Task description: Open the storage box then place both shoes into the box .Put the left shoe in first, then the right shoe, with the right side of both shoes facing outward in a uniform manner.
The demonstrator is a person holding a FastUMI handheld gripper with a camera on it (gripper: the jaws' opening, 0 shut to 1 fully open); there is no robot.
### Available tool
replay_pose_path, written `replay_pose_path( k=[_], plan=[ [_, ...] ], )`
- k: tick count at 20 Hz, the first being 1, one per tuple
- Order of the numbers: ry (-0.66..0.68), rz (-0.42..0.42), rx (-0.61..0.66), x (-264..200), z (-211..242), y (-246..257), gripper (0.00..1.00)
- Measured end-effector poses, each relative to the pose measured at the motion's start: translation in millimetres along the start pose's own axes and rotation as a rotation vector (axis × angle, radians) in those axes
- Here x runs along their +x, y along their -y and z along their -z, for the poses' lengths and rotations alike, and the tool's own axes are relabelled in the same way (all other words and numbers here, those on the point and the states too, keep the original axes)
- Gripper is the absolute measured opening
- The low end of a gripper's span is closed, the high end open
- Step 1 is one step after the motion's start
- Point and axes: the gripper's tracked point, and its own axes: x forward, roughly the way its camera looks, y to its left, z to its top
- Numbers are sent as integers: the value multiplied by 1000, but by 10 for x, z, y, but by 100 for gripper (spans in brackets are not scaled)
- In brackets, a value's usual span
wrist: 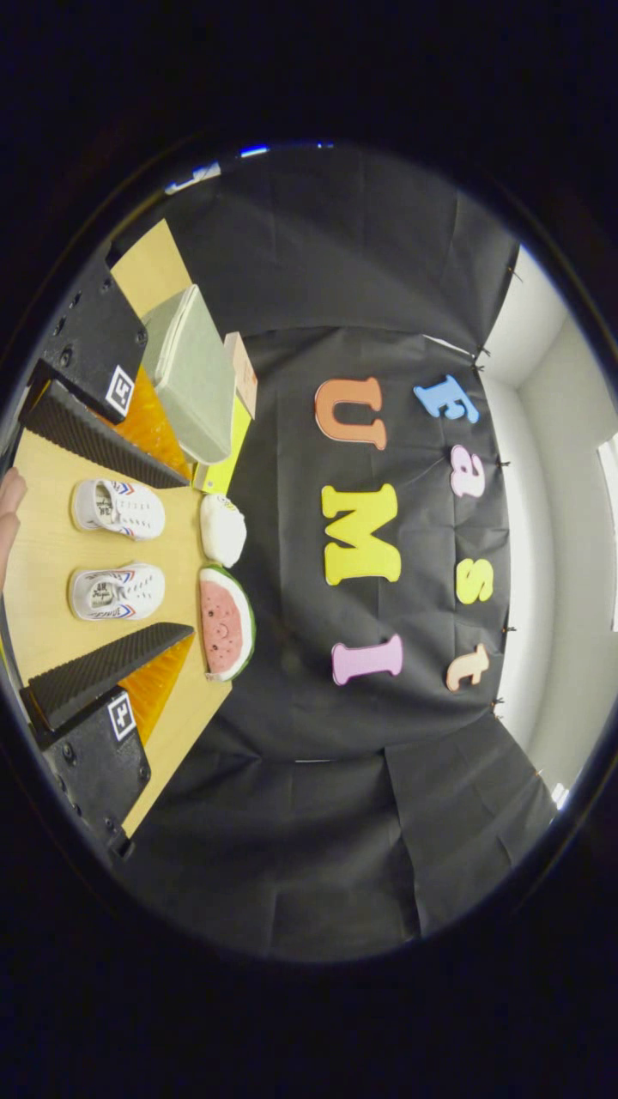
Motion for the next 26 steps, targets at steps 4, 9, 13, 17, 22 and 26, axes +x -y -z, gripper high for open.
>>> replay_pose_path(
  k=[4,9,13,17,22,26],
  plan=[
    [-22,-36,19,164,44,4,100],
    [-79,-81,72,571,109,-39,100],
    [-192,-195,156,1055,182,-281,100],
    [-337,-320,254,1565,251,-594,99],
    [-567,-515,375,2056,465,-1143,99],
    [-743,-698,482,2179,548,-1529,99]
  ],
)
